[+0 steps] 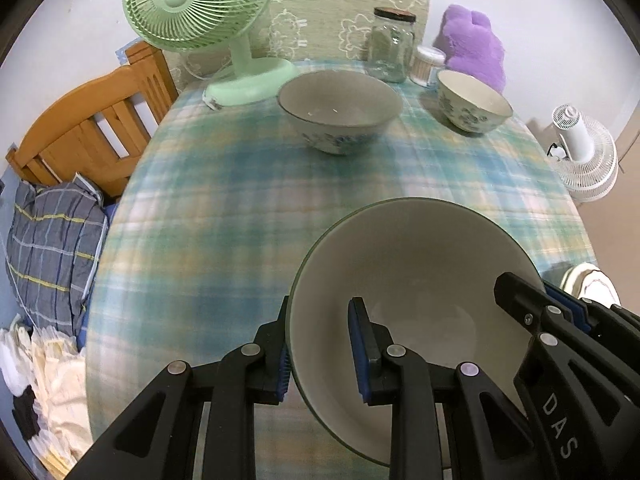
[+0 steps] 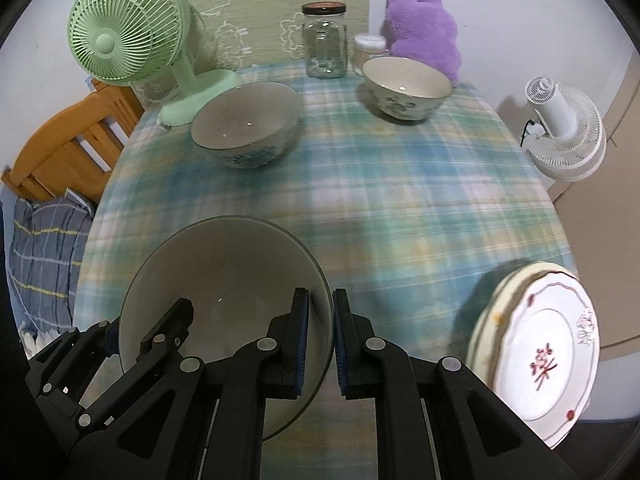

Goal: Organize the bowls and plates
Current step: 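Lift and carry the grey-rimmed bowl with both tools toward the plate stack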

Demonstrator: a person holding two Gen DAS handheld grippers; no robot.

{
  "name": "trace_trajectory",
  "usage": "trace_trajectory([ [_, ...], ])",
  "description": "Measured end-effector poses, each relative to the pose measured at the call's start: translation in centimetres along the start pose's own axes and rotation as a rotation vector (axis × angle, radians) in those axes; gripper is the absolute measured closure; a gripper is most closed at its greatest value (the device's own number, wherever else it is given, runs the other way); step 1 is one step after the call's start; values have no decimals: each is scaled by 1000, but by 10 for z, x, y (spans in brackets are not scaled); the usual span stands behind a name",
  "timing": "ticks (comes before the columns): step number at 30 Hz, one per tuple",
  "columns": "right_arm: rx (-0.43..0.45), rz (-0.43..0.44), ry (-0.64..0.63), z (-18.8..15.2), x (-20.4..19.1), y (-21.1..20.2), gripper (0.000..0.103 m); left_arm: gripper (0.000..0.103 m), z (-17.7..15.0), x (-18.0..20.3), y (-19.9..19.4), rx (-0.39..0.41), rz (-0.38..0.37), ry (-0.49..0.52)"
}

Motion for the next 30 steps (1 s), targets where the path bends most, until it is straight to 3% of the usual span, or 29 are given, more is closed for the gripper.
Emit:
trace_trajectory([
  [11,-53,17,-26,-21,44,-4,88,80,-27,38,-2,-46,13,-26],
  [30,-114,47,-70,-50,66,0,88,75,-57,60,-1,-81,45,-34],
])
Point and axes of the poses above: each gripper's, at about its wrist camera, not at the fingertips, and y roughly the way its jaws point, x to its right, z to its top, the point moved 2 cm from there along y, roughly the way its jaws point, and after that the axes turned 10 degrees about z, right-handed, at the moved point
